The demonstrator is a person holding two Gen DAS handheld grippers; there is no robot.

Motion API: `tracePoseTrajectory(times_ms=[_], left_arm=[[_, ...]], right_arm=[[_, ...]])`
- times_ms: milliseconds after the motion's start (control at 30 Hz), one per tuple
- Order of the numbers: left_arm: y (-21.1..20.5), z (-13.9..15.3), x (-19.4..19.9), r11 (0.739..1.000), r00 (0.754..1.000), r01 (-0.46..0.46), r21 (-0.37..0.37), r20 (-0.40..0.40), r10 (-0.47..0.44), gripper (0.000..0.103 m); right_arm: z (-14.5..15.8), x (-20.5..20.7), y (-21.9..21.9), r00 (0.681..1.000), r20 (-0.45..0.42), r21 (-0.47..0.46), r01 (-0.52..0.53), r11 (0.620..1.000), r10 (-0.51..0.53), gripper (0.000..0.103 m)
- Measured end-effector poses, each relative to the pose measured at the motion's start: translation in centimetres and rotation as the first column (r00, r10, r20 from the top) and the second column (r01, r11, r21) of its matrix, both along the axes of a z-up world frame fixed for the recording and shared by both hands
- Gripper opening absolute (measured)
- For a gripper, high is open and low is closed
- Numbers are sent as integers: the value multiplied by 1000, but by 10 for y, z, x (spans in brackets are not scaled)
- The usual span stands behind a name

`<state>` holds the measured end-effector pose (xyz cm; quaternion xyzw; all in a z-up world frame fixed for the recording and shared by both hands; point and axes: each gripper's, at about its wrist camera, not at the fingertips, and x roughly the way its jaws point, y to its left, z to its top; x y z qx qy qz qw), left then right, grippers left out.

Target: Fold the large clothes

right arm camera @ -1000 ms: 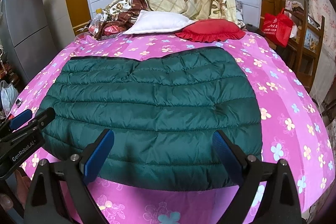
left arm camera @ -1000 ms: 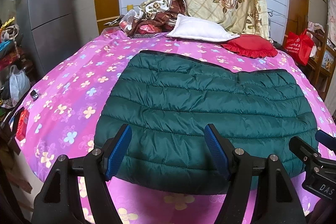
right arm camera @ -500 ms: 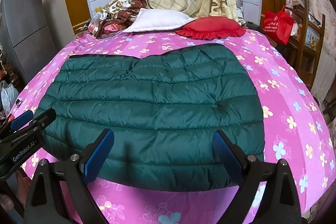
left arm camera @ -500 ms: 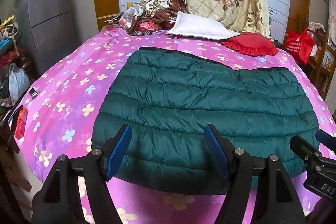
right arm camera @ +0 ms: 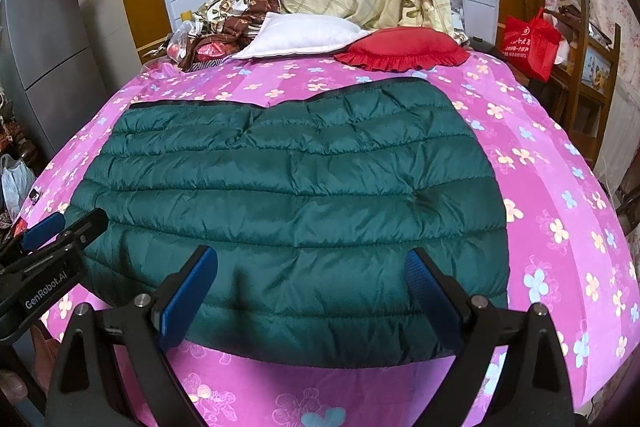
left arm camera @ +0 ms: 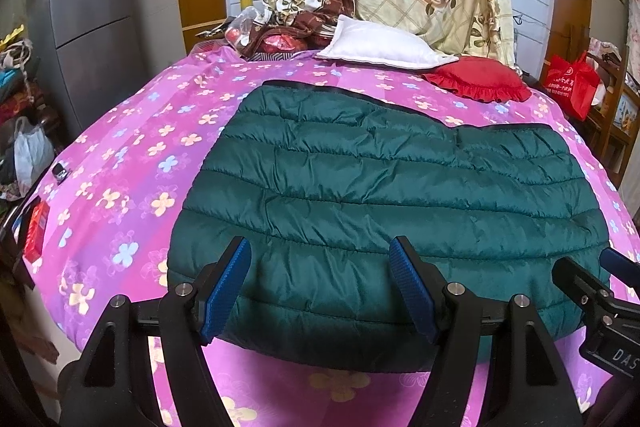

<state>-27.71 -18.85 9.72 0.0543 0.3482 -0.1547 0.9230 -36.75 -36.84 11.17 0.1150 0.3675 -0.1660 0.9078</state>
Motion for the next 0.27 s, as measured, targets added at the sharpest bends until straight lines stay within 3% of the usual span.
tracePoseTrajectory(times_ms=[267], left_arm=[[3,-3,7,1000,1000,17,-17,-19,-18,52]], right_arm=[[-6,3,-4,1000,-7,15,-1,1000,1,97]])
